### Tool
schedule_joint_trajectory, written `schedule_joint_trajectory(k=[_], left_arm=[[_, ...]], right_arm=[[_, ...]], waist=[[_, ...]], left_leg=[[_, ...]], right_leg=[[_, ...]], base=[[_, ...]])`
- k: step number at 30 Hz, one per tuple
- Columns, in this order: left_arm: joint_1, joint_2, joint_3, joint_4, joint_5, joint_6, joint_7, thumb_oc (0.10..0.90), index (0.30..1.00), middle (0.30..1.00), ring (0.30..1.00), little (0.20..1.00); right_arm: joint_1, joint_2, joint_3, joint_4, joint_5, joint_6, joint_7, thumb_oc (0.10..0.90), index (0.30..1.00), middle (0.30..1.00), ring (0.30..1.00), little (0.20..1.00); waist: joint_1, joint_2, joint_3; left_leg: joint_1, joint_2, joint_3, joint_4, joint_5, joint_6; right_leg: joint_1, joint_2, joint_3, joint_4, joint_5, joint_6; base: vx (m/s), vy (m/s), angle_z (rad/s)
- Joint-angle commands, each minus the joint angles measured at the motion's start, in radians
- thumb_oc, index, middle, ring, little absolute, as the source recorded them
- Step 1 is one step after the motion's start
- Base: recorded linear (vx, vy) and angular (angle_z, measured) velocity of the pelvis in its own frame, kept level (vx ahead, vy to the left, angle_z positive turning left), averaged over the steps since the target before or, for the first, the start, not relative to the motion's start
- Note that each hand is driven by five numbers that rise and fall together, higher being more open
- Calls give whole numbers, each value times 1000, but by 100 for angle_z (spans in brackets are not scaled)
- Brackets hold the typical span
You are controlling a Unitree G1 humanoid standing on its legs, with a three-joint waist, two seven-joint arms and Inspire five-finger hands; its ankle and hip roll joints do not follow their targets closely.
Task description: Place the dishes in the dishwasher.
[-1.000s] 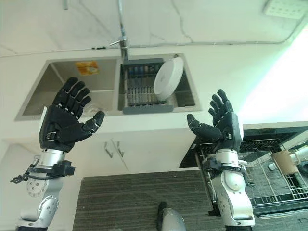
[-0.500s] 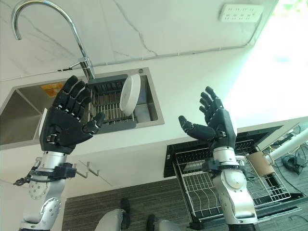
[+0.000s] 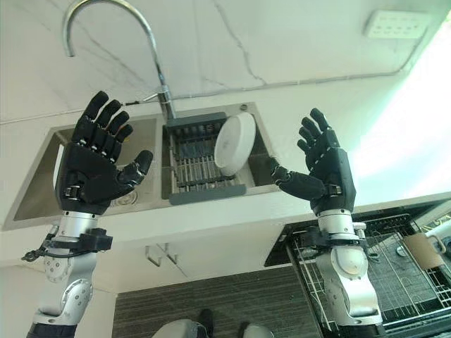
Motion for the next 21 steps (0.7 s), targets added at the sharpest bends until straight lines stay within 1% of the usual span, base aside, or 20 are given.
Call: schedule_joint_trajectory(k=[1,2,4,5,6,7,8,9,11,13,16,18,21], left_arm=[[-56,58,8,-90,50,-102,-15,800,900,900,900,900],[-62,60,7,-90,63,-100,-6,800,900,900,900,900],[-67,68,7,-88,69,-105,9,800,900,900,900,900],[-70,74,4,-83,72,-117,20,800,900,900,900,900],[-73,77,1,-72,86,-133,32,800,900,900,900,900],[-68,83,-6,-67,85,-149,53,800,900,900,900,900],[-68,84,-6,-68,81,-148,54,800,900,900,900,900],[-60,78,2,-80,44,-125,47,800,900,900,900,900],[-56,66,-5,-83,51,-115,48,800,900,900,900,900],[-63,63,-30,-69,69,-99,69,800,900,900,900,900],[-80,67,-56,-44,82,-92,79,800,900,900,900,900],[-82,69,-63,-20,64,-91,68,800,900,900,900,900],[-85,74,-67,-8,55,-86,57,800,900,900,900,900]], right_arm=[[-75,35,-64,-88,39,-89,-12,800,900,900,900,900],[-78,43,-63,-87,40,-83,-12,800,900,900,900,900],[-88,45,-64,-86,43,-77,-23,800,900,900,900,900],[-98,40,-67,-77,49,-84,-36,800,900,900,900,900],[-99,44,-69,-66,55,-98,-31,800,900,900,900,900],[-109,32,-74,-54,64,-105,-55,800,900,900,900,900],[-110,31,-74,-54,64,-105,-59,800,900,900,900,900],[-120,19,-88,-52,69,-92,-78,800,900,900,900,900],[-136,9,-85,-37,71,-79,-93,800,900,900,900,900],[-176,-7,-46,10,94,-41,-93,800,900,900,900,900],[-214,-15,-18,77,173,10,-45,800,900,900,900,900],[-261,-18,1,162,243,87,-1,800,900,900,900,900],[-294,-23,17,230,283,151,36,800,900,900,900,900]], waist=[[-12,-24,-73],[-16,-24,-67],[-18,-29,-60],[-18,-43,-51],[-22,-51,-49],[-27,-56,-45],[-27,-56,-45],[-20,-64,-55],[-13,-71,-69],[-2,-73,-94],[1,-71,-103],[13,-73,-108],[25,-77,-108]], left_leg=[[14,55,-76,38,-66,-63],[20,59,-74,38,-69,-65],[29,68,-68,38,-73,-76],[40,65,-56,38,-83,-83],[48,61,-52,38,-95,-83],[60,70,-48,38,-110,-86],[60,70,-48,38,-111,-86],[66,66,-47,38,-118,-86],[69,64,-40,38,-123,-86],[80,65,-26,38,-134,-87],[88,72,-24,38,-136,-92],[92,73,-34,38,-135,-97],[95,73,-42,38,-134,-102]], right_leg=[[123,0,-23,-14,247,85],[99,-3,-30,-15,249,81],[73,-6,-47,-63,229,73],[11,-30,-51,-63,173,73],[-16,-41,-46,-63,193,78],[-50,-56,-27,-63,213,86],[-50,-56,-28,-63,211,86],[-57,-62,-28,-63,168,87],[-49,-58,-35,-63,148,89],[-32,-41,-26,-63,122,79],[-15,-30,-26,-63,106,70],[0,-25,-33,-63,93,63],[13,-23,-42,-63,86,59]], base=[[60,127,14],[33,42,16],[-8,-78,7],[-29,-141,-8],[12,-212,-19],[57,-149,-4],[92,-196,10],[84,-144,31],[136,-191,11],[195,-221,-19],[107,-126,-18],[74,-91,6],[33,-37,17]])
